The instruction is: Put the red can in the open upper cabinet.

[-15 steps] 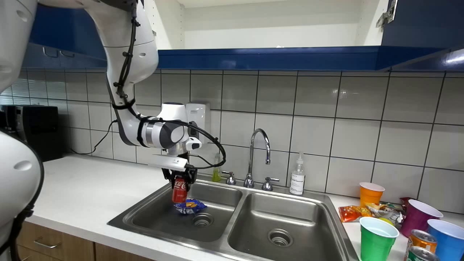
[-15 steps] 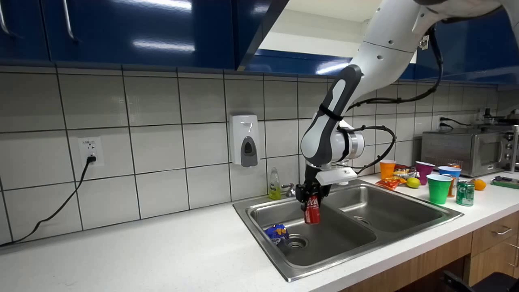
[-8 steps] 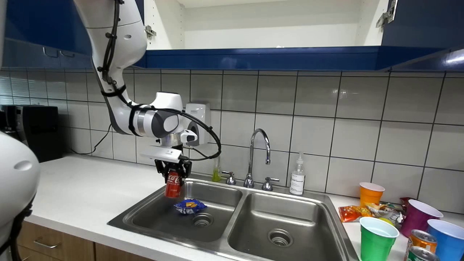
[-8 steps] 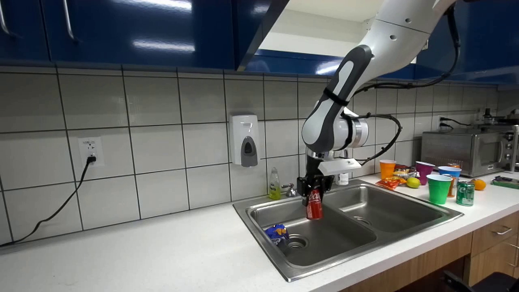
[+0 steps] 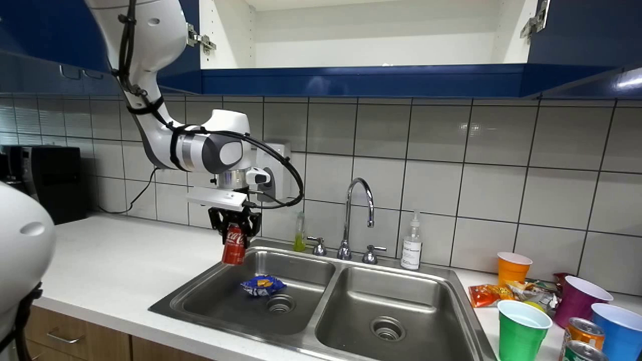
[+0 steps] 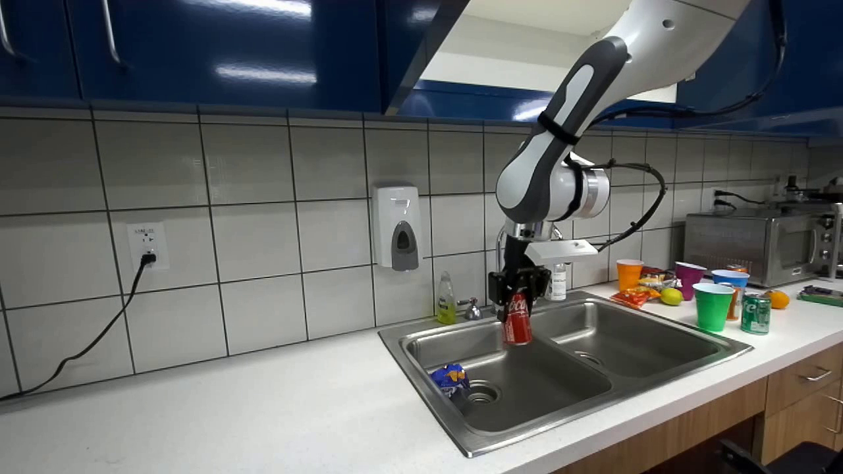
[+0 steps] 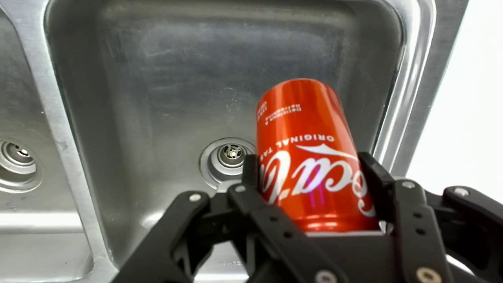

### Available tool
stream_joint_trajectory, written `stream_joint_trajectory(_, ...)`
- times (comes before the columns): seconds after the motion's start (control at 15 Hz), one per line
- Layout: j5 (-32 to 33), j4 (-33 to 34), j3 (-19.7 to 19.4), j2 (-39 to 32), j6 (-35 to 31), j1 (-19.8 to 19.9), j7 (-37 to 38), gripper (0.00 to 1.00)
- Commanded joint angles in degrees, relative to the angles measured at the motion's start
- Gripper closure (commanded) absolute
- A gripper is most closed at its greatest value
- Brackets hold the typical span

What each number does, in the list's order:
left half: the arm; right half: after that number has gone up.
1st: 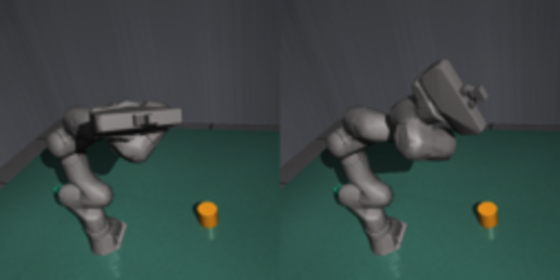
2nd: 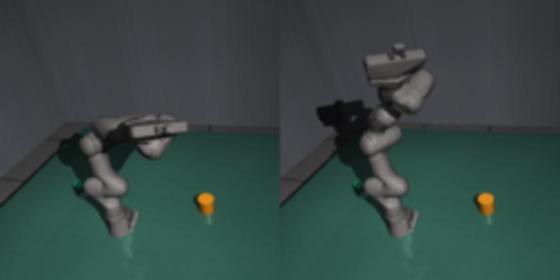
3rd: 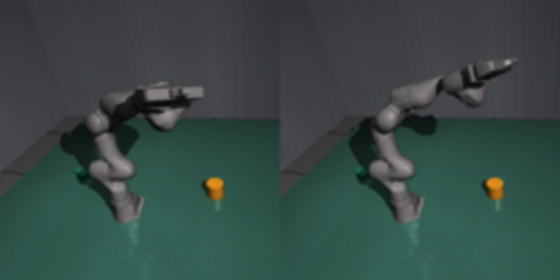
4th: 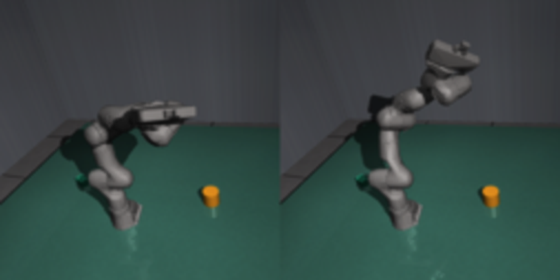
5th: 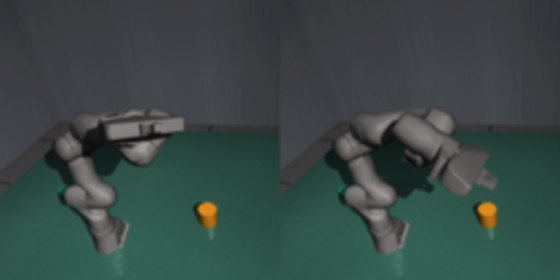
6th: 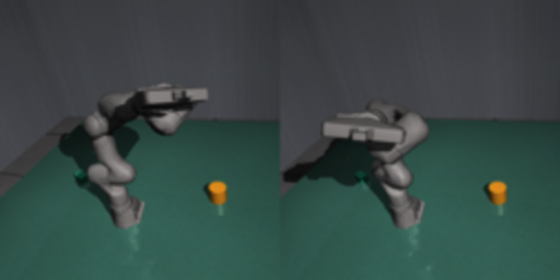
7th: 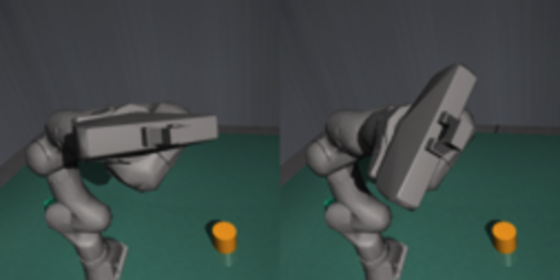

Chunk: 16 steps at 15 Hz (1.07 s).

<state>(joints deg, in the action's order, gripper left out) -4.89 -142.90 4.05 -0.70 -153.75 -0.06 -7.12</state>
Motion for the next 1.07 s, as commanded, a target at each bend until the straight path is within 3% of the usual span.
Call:
stream_joint_trajectory(0.0,-1.9,-1.7,-0.8,5.9,4.9,-0.8,-2.3,0.62)
stream_joint_trajectory(1.0,-0.6,-1.1,-3.0,15.6,16.4,-1.9,-1.9,0.62)
